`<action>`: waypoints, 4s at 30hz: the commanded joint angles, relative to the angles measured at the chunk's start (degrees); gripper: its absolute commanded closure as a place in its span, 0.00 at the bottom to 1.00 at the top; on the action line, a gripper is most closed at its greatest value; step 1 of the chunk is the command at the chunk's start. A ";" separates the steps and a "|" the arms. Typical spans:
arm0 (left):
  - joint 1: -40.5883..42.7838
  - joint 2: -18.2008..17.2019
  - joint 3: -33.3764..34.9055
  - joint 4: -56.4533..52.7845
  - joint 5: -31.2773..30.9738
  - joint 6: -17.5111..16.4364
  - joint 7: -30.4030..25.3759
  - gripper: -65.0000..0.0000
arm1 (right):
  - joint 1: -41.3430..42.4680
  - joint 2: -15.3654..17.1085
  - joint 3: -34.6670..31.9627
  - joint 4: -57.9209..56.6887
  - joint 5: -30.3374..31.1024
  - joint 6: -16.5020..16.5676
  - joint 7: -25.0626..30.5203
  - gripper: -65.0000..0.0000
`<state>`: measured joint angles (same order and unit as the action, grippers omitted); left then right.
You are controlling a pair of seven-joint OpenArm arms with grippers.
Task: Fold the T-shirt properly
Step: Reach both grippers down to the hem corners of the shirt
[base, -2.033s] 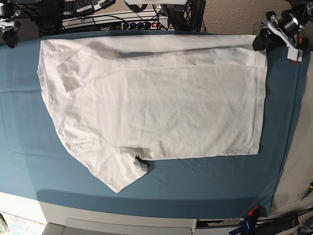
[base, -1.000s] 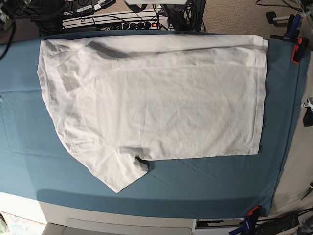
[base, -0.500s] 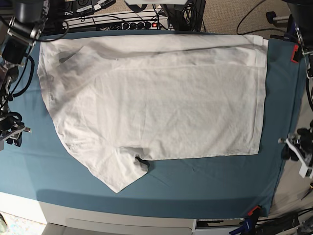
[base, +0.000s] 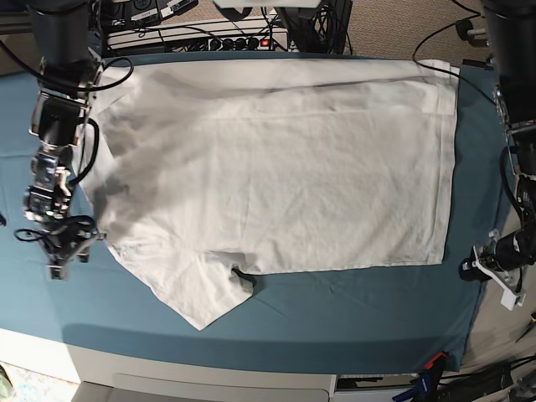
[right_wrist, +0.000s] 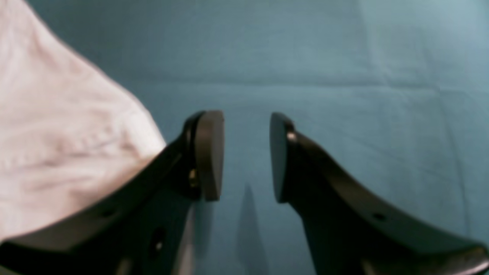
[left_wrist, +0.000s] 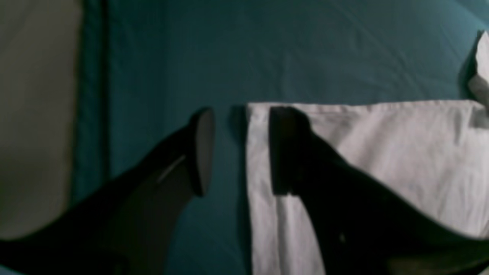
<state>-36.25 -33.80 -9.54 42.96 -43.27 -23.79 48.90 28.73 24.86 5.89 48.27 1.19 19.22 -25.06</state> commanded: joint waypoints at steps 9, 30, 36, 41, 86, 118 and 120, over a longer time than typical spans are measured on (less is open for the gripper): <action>-3.45 -0.83 -0.39 -10.80 -0.92 -0.20 -3.91 0.65 | 1.95 -0.48 -4.35 0.79 -1.27 -4.17 2.69 0.68; -3.28 5.29 -8.98 -13.03 0.98 -0.20 -3.93 0.65 | 1.90 -0.44 -4.35 0.79 -1.25 -4.15 2.62 0.68; -2.29 6.05 -8.98 -13.03 1.07 -0.20 -3.96 0.65 | 1.90 -0.44 -4.35 0.79 -1.22 -4.13 2.67 0.68; -2.21 6.84 -8.98 -13.03 0.55 -0.74 -3.96 0.65 | 1.88 -0.42 -4.35 0.79 -1.22 -4.11 2.71 0.68; -2.21 8.39 -8.98 -13.03 -0.07 -1.77 -7.45 1.00 | 5.60 0.24 9.97 -11.47 11.02 -1.51 2.27 0.51; -2.19 8.37 -8.98 -13.03 -0.07 -3.26 -8.46 1.00 | 5.70 -5.38 9.92 -14.21 19.39 5.64 -0.96 0.51; -2.19 8.37 -8.98 -13.03 -0.04 -3.23 -8.46 1.00 | 5.68 -5.75 9.92 -14.21 19.41 5.62 -0.85 0.51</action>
<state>-36.53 -24.45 -18.44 29.10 -42.24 -26.41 41.89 33.04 18.83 15.75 33.43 20.32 24.29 -25.08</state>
